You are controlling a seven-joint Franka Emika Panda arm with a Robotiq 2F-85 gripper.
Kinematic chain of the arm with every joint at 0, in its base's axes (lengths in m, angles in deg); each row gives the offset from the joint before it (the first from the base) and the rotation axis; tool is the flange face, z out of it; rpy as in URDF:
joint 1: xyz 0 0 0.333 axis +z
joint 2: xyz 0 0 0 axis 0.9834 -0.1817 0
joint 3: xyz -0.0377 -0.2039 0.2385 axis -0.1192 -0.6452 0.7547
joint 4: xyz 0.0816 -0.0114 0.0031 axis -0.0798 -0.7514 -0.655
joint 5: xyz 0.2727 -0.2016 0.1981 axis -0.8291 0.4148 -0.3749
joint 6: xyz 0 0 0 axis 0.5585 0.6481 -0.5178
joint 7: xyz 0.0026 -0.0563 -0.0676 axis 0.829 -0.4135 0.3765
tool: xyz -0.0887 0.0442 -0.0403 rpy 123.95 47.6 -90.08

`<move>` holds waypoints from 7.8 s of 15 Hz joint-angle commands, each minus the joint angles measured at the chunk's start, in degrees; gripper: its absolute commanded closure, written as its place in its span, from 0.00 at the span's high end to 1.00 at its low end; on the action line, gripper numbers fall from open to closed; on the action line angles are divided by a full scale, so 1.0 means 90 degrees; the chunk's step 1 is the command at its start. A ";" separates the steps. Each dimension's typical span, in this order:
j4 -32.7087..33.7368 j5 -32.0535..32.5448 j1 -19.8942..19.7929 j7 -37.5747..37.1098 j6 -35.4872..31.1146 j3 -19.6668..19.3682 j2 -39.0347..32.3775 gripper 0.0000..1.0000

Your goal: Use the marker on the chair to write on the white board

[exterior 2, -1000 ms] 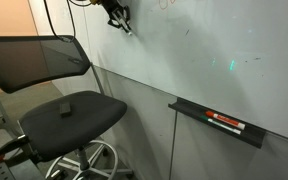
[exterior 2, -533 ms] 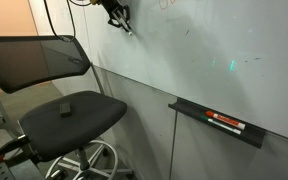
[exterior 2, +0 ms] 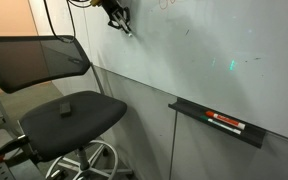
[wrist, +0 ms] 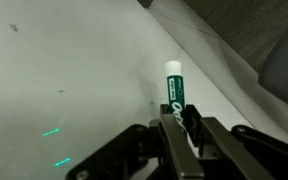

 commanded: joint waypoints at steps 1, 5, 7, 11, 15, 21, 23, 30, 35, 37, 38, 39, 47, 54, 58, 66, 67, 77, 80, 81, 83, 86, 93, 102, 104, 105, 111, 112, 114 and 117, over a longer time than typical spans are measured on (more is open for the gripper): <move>0.0060 0.0002 -0.0148 0.0051 -0.0229 -0.0050 -0.0187 0.08; -0.0057 -0.0115 -0.0159 0.0099 -0.0160 0.0005 -0.0131 0.08; -0.0332 -0.0294 -0.0203 0.0227 -0.0163 0.0110 0.0144 0.08; -0.1360 -0.0790 -0.0390 0.0606 -0.0087 0.0343 0.1011 0.08; -0.2597 -0.1452 -0.0526 0.0589 0.0455 0.0345 0.1964 0.08; -0.4108 -0.2982 -0.0846 0.0584 0.0369 0.0425 0.2693 0.08; -0.4431 -0.3412 -0.0924 0.0603 0.0321 0.0412 0.2803 0.08; -0.5023 -0.4017 -0.1067 0.0667 0.0215 0.0373 0.3031 0.08; -0.5041 -0.4754 -0.1140 0.1087 0.0717 0.0431 0.2980 0.08; -0.5056 -0.4789 -0.1093 0.0929 0.0764 0.0392 0.2968 0.08; -0.5135 -0.4432 -0.1027 0.0728 0.0553 0.0372 0.3023 0.08; -0.5170 -0.4090 -0.0982 0.0589 0.0440 0.0363 0.3051 0.08; -0.5112 -0.4127 -0.1038 0.0764 0.0666 0.0382 0.2984 0.07; -0.5173 -0.4589 -0.0956 0.1013 0.0785 0.0581 0.2770 0.08; -0.5070 -0.4543 -0.0734 0.1205 0.0573 0.0898 0.2377 0.08; -0.4374 -0.3880 -0.0058 0.1305 0.0244 0.1325 0.1110 0.08; -0.4267 -0.3817 0.0002 0.1335 0.0246 0.1349 0.0980 0.08; -0.3218 -0.2219 0.0519 0.1529 -0.0334 0.1127 -0.0600 0.08; -0.2892 -0.1757 0.0615 0.1418 -0.0610 0.0964 -0.1057 0.08; -0.2771 -0.1633 0.0655 0.1392 -0.0691 0.0912 -0.1188 0.08; -0.2553 -0.1525 0.0700 0.1377 -0.0807 0.0852 -0.1407 0.08; -0.2282 -0.1502 0.0805 0.1373 -0.0937 0.0843 -0.1639 0.08; -0.1957 -0.1630 0.1027 0.1407 -0.1013 0.0895 -0.1746 0.08; -0.2054 -0.1704 0.1050 0.1416 -0.0965 0.0904 -0.1744 0.46; -0.2054 -0.1704 0.1050 0.1416 -0.0965 0.0904 -0.1744 0.46; -0.2054 -0.1704 0.1050 0.1416 -0.0965 0.0904 -0.1744 0.46; -0.2054 -0.1704 0.1050 0.1416 -0.0965 0.0904 -0.1744 0.46; -0.2054 -0.1704 0.1050 0.1416 -0.0965 0.0904 -0.1744 0.46; -0.2054 -0.1704 0.1050 0.1416 -0.0965 0.0904 -0.1744 0.46; -0.2054 -0.1704 0.1050 0.1416 -0.0965 0.0904 -0.1744 0.46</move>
